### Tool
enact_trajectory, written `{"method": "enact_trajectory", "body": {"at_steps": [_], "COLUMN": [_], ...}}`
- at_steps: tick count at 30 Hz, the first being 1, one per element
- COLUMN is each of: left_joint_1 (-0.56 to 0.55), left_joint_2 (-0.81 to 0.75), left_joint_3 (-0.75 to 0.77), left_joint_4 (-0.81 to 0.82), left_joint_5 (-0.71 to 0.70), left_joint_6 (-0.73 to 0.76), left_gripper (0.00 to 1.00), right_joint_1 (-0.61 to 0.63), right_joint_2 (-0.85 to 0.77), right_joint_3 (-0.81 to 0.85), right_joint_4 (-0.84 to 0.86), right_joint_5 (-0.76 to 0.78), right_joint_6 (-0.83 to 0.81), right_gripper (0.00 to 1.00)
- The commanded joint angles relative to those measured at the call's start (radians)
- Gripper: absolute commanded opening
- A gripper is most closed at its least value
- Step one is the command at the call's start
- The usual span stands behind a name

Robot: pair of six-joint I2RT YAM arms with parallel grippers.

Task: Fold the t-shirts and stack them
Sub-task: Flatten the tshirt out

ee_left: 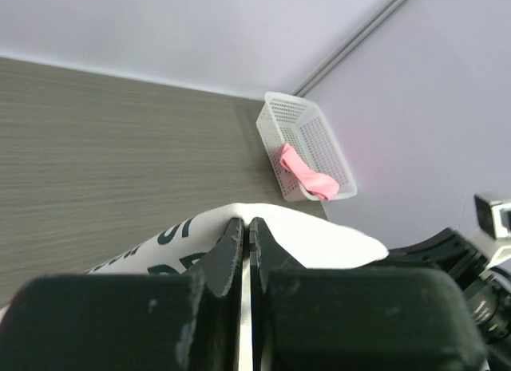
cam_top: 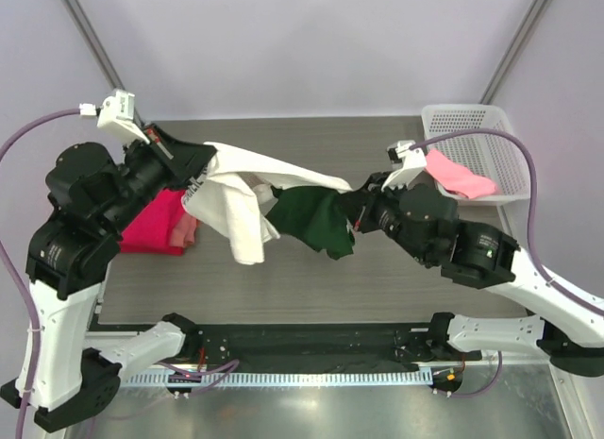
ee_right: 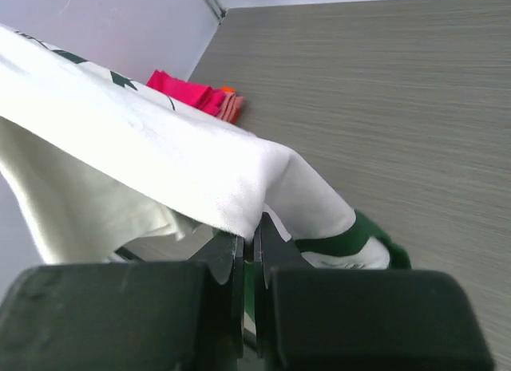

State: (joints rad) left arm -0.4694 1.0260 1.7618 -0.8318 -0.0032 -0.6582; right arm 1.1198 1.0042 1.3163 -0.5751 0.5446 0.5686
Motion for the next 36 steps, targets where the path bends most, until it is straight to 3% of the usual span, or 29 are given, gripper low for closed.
{"method": "enact_trajectory", "body": {"at_steps": [1, 3, 5, 8, 9, 10, 11, 12, 16, 17, 19, 27, 32, 36], "left_joint_1": [0.011, 0.014, 0.026, 0.063, 0.087, 0.098, 0.103, 0.106, 0.097, 0.095, 0.086, 0.040, 0.035, 0.032], "left_joint_2": [0.061, 0.097, 0.172, 0.290, 0.316, 0.350, 0.376, 0.416, 0.396, 0.382, 0.341, 0.207, 0.189, 0.192], "left_joint_3": [-0.010, -0.063, -0.099, -0.174, -0.221, -0.245, -0.264, -0.306, -0.413, -0.445, -0.469, -0.775, -0.881, -0.929], "left_joint_4": [-0.053, -0.038, -0.004, 0.064, 0.091, 0.115, 0.156, 0.175, 0.273, 0.293, 0.295, 0.509, 0.571, 0.580], "left_joint_5": [-0.112, -0.129, -0.118, -0.048, -0.020, 0.000, 0.032, 0.026, 0.016, -0.027, -0.052, 0.000, 0.000, 0.000], "left_joint_6": [0.045, 0.048, 0.043, 0.023, 0.016, 0.006, -0.018, -0.033, -0.035, -0.021, -0.021, -0.080, -0.069, -0.046], "left_gripper": [0.00, 0.00, 0.00, 0.00, 0.00, 0.09, 0.34, 0.82, 0.90, 0.90, 0.91, 0.92, 0.91, 0.87], "right_joint_1": [-0.062, -0.168, -0.370, -0.588, -0.624, -0.661, -0.688, -0.724, -0.723, -0.718, -0.704, -0.621, -0.535, -0.488], "right_joint_2": [0.063, 0.109, 0.149, 0.273, 0.322, 0.368, 0.457, 0.488, 0.482, 0.437, 0.384, 0.238, 0.249, 0.284], "right_joint_3": [0.058, 0.051, 0.021, -0.017, -0.017, 0.001, 0.015, 0.026, -0.043, -0.072, -0.158, -0.390, -0.489, -0.529], "right_joint_4": [-0.239, -0.227, -0.185, -0.119, -0.111, -0.111, -0.114, -0.124, -0.076, -0.040, -0.008, 0.152, 0.185, 0.198], "right_joint_5": [-0.035, -0.144, -0.399, -0.650, -0.742, -0.755, -0.741, -0.689, -0.667, -0.664, -0.649, -0.660, -0.597, -0.494], "right_joint_6": [-0.065, -0.097, -0.121, -0.170, -0.176, -0.182, -0.177, -0.170, -0.200, -0.211, -0.222, -0.165, -0.070, -0.001], "right_gripper": [0.01, 0.01, 0.01, 0.02, 0.10, 0.27, 0.66, 0.73, 0.78, 0.92, 1.00, 0.97, 0.60, 0.48]}}
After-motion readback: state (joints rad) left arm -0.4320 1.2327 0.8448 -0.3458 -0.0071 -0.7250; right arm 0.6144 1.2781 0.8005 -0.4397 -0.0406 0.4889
